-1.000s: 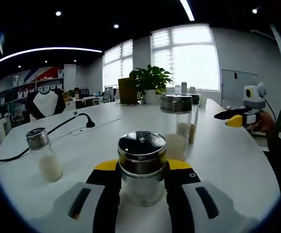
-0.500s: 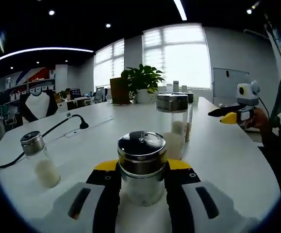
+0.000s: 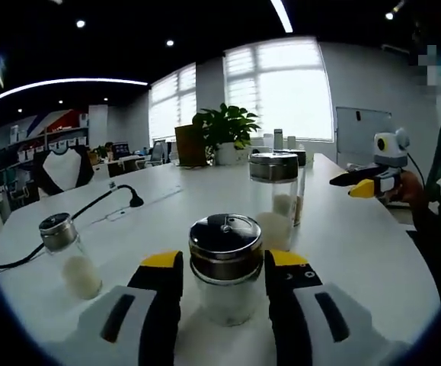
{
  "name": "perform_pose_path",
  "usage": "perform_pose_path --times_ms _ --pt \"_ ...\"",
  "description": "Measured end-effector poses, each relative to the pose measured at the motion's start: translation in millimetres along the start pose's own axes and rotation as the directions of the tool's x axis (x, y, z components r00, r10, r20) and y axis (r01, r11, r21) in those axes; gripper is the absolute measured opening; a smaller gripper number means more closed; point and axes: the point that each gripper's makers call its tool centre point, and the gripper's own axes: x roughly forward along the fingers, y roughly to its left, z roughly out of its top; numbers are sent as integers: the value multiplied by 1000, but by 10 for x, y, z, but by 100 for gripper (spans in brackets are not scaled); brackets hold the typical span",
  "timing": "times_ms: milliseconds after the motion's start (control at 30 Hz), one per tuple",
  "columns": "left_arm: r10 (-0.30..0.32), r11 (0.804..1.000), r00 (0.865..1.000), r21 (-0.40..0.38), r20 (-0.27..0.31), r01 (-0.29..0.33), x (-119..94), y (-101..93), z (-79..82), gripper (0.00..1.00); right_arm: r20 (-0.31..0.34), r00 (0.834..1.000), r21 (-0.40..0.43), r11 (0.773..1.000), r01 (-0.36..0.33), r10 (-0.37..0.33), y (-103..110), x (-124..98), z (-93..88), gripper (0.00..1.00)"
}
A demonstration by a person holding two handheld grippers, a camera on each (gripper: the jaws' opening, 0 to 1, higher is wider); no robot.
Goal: Rotate the seasoning bottle until the label or dispensing opening points toward the visible target arrow and the bottle remains upright within the marked orientation range
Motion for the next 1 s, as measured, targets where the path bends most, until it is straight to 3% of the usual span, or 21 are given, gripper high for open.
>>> perform_pose_path --times_ms 100,167,267,400,500,600,700,767,833,933,967,1000 --pt "31 999 999 -9 6 -31 -41 -27 30 51 -2 1000 -2 1000 -1 1 9 8 -3 48" --pt "75 997 997 -12 -32 -75 -78 -1 -30 52 -5 1000 -6 1000 -6 6 26 10 -8 48" --pt "97 994 995 -56 -17 -97 -103 -13 -36 52 -4 1000 -9 1000 -8 8 38 5 -7 48" --pt "142 989 990 -48 -26 -143 -126 -4 -71 52 -5 1000 -11 1000 -7 7 27 3 -3 48" --pt "168 977 986 -130 -5 -167 -133 10 -59 52 -5 1000 -12 1000 -2 2 7 1 0 48" --pt "202 973 979 -111 -12 -202 -153 27 -73 53 -7 1000 -11 1000 1 -1 -5 1 1 48" --pt "265 953 964 -143 -36 -268 -185 36 -99 56 -7 1000 -12 1000 2 -2 -10 2 6 48" --pt "322 935 944 -136 -71 -329 -222 61 -141 56 -9 1000 -14 1000 3 -3 -12 2 4 48" --pt "353 926 933 -122 -61 -358 -224 34 -105 57 -13 1000 -13 1000 -1 1 0 7 -7 48" --pt "389 901 919 -180 -66 -395 -229 0 -94 58 -14 1000 -14 1000 -3 2 8 8 -14 48" --pt "407 892 911 -184 -69 -412 -229 1 -87 59 -14 1000 -12 1000 -3 3 11 9 -15 48" --pt "449 870 890 -186 -85 -457 -250 31 -99 59 -14 1000 -12 1000 -5 4 15 10 -16 48"
